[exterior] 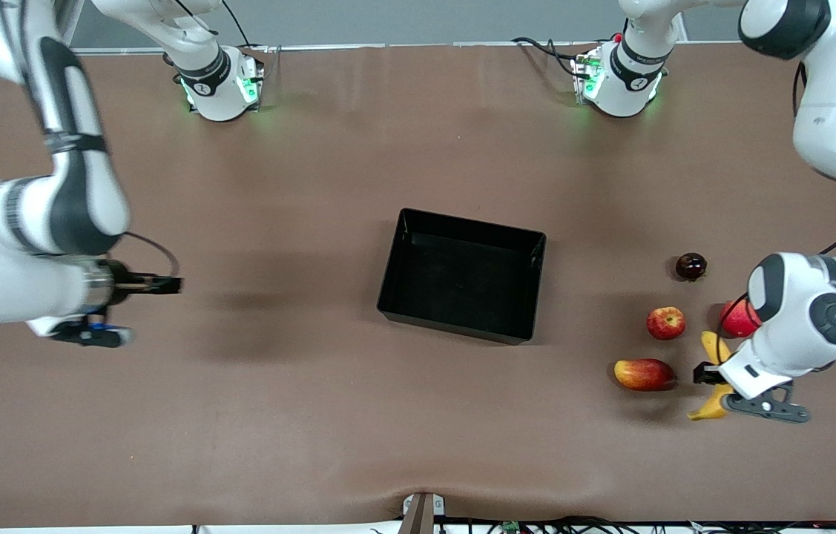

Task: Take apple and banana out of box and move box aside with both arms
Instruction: 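Lower the banana by the mango while the right gripper reaches toward the box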

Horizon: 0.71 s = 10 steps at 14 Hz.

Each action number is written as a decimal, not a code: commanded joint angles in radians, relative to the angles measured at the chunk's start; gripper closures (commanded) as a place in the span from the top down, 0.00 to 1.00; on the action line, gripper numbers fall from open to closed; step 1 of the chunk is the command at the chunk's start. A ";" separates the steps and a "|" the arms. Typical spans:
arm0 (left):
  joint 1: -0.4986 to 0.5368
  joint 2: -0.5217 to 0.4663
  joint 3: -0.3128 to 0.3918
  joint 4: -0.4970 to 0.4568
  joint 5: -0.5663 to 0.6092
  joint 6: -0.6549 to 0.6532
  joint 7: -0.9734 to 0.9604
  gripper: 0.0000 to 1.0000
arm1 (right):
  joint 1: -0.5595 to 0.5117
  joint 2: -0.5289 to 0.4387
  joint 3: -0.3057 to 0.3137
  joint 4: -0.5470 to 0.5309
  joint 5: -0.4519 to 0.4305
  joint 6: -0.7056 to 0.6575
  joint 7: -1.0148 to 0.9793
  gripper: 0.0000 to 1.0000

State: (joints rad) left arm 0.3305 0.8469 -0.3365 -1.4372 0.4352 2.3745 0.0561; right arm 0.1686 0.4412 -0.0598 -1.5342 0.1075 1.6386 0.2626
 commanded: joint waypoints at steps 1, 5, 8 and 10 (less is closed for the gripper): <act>0.002 0.014 -0.006 0.029 -0.016 -0.009 0.024 0.00 | 0.122 0.016 -0.009 -0.003 0.075 0.035 0.176 1.00; 0.004 0.024 -0.001 0.021 -0.015 -0.012 0.024 0.14 | 0.254 0.100 -0.011 0.002 0.303 0.208 0.224 1.00; 0.008 0.026 -0.003 0.005 -0.039 -0.017 0.016 0.63 | 0.391 0.134 -0.012 0.011 0.249 0.343 0.207 1.00; 0.008 0.026 -0.003 -0.011 -0.104 -0.020 0.013 0.80 | 0.424 0.136 -0.012 0.022 0.164 0.342 0.213 1.00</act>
State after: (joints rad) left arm 0.3330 0.8722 -0.3341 -1.4387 0.3842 2.3651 0.0561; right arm 0.5596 0.5801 -0.0578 -1.5354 0.3284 1.9917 0.4695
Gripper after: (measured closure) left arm 0.595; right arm 0.000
